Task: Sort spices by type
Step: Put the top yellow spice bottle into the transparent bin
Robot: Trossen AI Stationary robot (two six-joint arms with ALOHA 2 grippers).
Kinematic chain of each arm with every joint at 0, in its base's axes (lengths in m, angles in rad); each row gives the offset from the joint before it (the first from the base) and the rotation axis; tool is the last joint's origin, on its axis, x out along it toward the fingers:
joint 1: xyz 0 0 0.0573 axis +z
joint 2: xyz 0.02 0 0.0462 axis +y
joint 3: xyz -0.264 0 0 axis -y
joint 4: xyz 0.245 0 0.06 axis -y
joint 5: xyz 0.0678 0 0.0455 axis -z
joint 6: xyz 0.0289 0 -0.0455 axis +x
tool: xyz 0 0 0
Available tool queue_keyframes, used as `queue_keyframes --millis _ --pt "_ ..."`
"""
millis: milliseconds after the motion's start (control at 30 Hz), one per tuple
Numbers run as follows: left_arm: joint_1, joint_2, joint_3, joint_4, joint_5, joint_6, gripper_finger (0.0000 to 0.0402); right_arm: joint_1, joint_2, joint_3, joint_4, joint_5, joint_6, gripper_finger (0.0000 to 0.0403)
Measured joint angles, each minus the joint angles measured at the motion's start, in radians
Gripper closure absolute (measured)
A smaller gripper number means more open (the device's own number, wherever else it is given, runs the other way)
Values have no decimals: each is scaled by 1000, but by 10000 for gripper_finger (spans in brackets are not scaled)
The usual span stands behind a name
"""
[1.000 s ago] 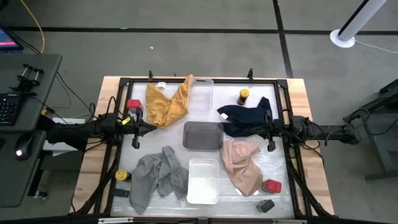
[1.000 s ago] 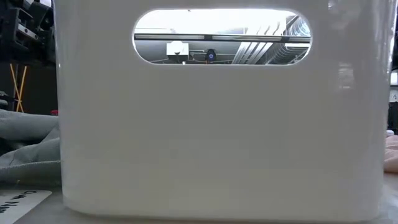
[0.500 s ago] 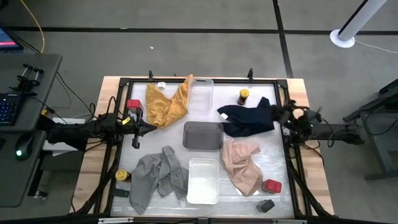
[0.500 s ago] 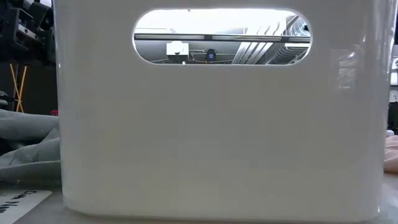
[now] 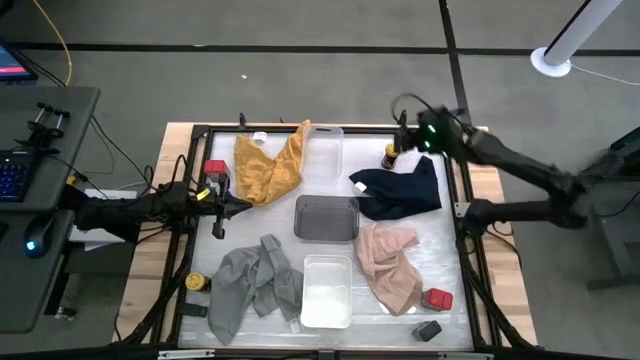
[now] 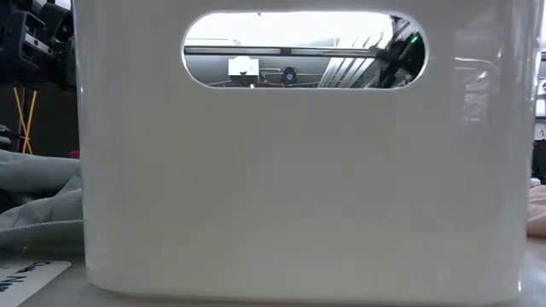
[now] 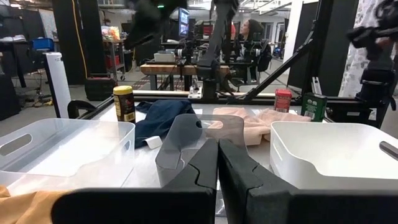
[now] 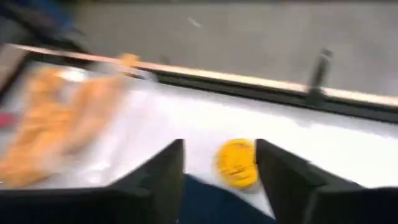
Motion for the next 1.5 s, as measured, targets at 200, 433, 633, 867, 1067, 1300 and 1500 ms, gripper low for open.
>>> queue_keyframes --millis 200,433,633,867,1067,1300,1500 --pt "0 0 0 0 0 0 401 -81 283 231 -138 -92 19 85" --pt "0 0 0 0 0 0 401 -68 494 406 -350 -87 49 55" --pt "0 0 0 0 0 0 401 -67 580 421 -398 -138 59 54" --pt "0 0 0 0 0 0 401 -67 603 421 -434 -107 60 54" --pt "0 0 0 0 0 0 401 -71 627 421 -470 -97 60 54" --pt "0 0 0 0 0 0 401 -71 689 420 -461 -106 51 54" --pt "0 0 0 0 0 0 401 -71 714 420 -462 -106 24 56"
